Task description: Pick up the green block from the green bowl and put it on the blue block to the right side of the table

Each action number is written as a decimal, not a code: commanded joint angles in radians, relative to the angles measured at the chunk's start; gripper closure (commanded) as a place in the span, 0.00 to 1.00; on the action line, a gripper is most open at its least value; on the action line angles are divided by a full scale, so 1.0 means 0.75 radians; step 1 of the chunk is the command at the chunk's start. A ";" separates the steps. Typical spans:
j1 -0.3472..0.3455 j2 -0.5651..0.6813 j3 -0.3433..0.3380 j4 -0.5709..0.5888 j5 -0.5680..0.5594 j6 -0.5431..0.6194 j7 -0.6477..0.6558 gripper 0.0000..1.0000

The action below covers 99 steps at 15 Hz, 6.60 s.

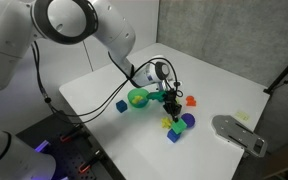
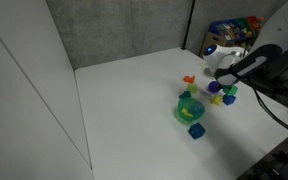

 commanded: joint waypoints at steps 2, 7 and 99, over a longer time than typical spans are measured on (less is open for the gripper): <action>0.032 -0.033 -0.026 -0.090 -0.089 0.094 0.042 0.97; 0.050 -0.048 -0.045 -0.155 -0.180 0.158 0.085 0.97; -0.165 -1.397 0.377 -0.654 0.631 -0.665 -0.547 0.00</action>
